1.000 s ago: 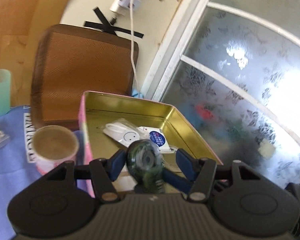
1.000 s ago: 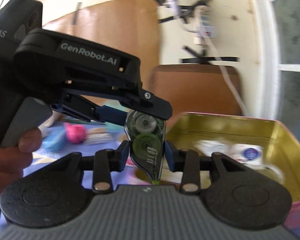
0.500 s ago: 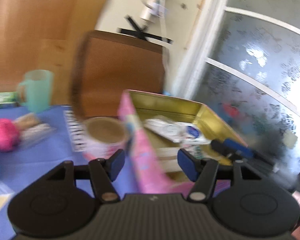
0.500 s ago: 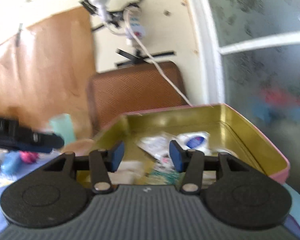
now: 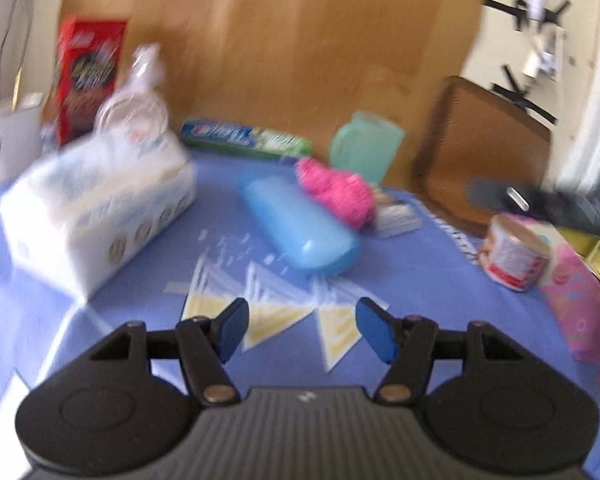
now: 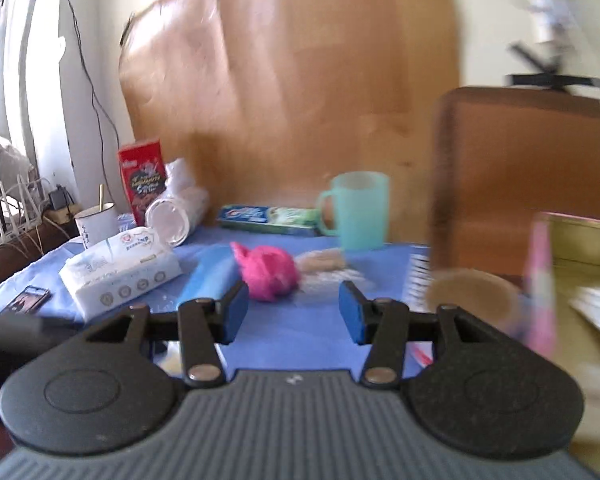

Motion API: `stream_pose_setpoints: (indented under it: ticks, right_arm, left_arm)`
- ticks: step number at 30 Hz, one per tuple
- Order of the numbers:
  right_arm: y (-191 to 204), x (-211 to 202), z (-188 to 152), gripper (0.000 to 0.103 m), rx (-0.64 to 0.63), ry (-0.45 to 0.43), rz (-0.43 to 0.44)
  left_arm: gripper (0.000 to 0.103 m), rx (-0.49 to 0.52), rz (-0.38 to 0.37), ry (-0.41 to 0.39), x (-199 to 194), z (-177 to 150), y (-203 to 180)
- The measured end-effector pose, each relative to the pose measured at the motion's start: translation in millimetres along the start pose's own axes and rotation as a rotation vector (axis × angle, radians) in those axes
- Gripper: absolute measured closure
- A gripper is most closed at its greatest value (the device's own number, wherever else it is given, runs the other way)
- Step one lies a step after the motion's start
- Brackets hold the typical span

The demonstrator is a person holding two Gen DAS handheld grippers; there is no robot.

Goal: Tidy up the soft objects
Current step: 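Grasp the pink fuzzy towel with the right gripper, then set the pink towel down toward the left gripper and open the right gripper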

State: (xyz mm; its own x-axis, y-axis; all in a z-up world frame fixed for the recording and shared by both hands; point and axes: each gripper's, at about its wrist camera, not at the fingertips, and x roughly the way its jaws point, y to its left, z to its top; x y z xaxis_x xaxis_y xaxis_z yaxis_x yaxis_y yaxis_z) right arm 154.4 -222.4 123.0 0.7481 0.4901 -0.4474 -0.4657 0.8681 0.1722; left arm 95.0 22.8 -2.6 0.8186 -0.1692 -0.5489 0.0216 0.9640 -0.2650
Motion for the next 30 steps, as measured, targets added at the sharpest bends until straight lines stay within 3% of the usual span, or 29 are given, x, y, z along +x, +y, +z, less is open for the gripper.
stream_pose_setpoints:
  ticks: [2,3,7,8,10,11,14,20,25,30]
  right_arm:
    - [5.9,39.5,13.0,0.047,0.007,0.039,0.038]
    - [9.2,56.2,17.0,0.039,0.011,0.058,0.049]
    - [17.1,114.1,23.1,0.033,0.002,0.134,0.014]
    - [17.4,122.5,22.3,0.034,-0.003,0.163,0.006]
    - [15.2,137.7,16.7,0.051,0.007,0.228,0.006]
    - [14.8,141.1,12.9,0.054,0.008,0.252,0.005]
    - [19.0,121.6,9.3,0.061,-0.006,0.207,0.0]
    - [26.2,40.0,-5.6,0.06,-0.061,0.095,-0.005]
    - [38.3,-35.7,-43.6,0.06,-0.092,0.11,0.049]
    - [60.3,-76.7,-78.0,0.058,-0.13,0.127,0.114]
  left_arm:
    - [0.042,0.004,-0.011,-0.057,-5.0,0.1,-1.7]
    - [0.042,0.018,-0.009,-0.064,-4.7,0.2,-4.3]
    - [0.042,0.04,-0.023,-0.086,-4.8,-0.2,-9.1]
    - [0.042,0.042,-0.029,-0.093,-6.0,-0.8,-9.3]
    - [0.042,0.041,-0.036,-0.105,-8.9,-1.6,-8.8]
    - [0.042,0.038,-0.042,-0.106,-9.2,-1.3,-8.4]
    - [0.04,0.017,-0.057,-0.107,-9.5,-1.1,-3.8]
    - [0.039,-0.04,-0.082,-0.101,-8.6,-0.6,7.7]
    - [0.037,-0.055,-0.1,-0.065,-4.3,0.3,10.1]
    - [0.035,-0.063,-0.11,-0.024,-0.4,0.6,10.5]
